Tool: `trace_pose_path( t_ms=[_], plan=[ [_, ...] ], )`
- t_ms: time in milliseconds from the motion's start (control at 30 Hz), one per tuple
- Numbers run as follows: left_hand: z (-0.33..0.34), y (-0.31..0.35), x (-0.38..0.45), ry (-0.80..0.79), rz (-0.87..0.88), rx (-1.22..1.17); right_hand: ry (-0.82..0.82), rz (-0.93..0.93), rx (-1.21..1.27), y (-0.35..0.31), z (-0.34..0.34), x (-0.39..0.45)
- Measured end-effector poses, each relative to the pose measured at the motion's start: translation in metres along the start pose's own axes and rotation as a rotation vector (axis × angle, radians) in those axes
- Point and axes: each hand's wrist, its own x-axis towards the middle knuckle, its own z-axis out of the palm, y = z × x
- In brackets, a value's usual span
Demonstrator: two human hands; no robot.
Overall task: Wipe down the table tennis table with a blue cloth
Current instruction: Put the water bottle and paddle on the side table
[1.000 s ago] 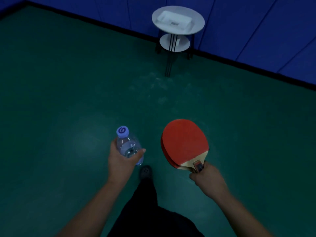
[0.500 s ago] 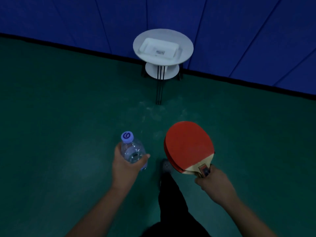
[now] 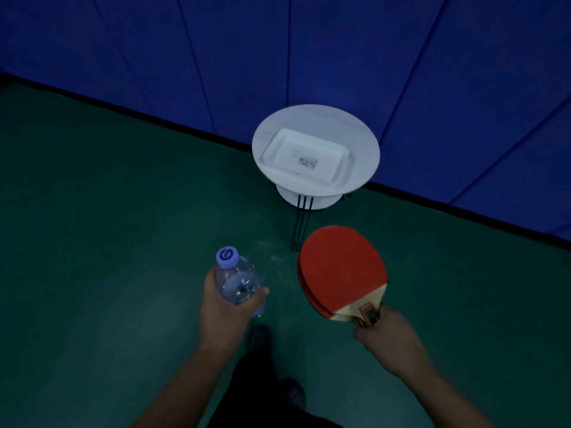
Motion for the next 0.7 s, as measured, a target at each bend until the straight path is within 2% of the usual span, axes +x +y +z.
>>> trace_pose_path(
  t_ms=[200, 400, 600, 700],
  plan=[
    [0.077, 0.017, 0.144, -0.024, -0.014, -0.023, 0.013, -0.017, -0.026, -0.075, -0.044, 0.138],
    [0.152, 0.054, 0.278, -0.080, -0.032, -0.027, -0.018, 0.058, 0.001, -0.146, -0.094, 0.258],
    [0.242, 0.086, 0.401, -0.161, 0.009, 0.071, -0.036, 0.073, 0.002, -0.193, -0.151, 0.380],
    [0.297, 0.086, 0.463, -0.134, 0.007, 0.086, -0.056, 0.045, -0.024, -0.212, -0.178, 0.460]
  ],
)
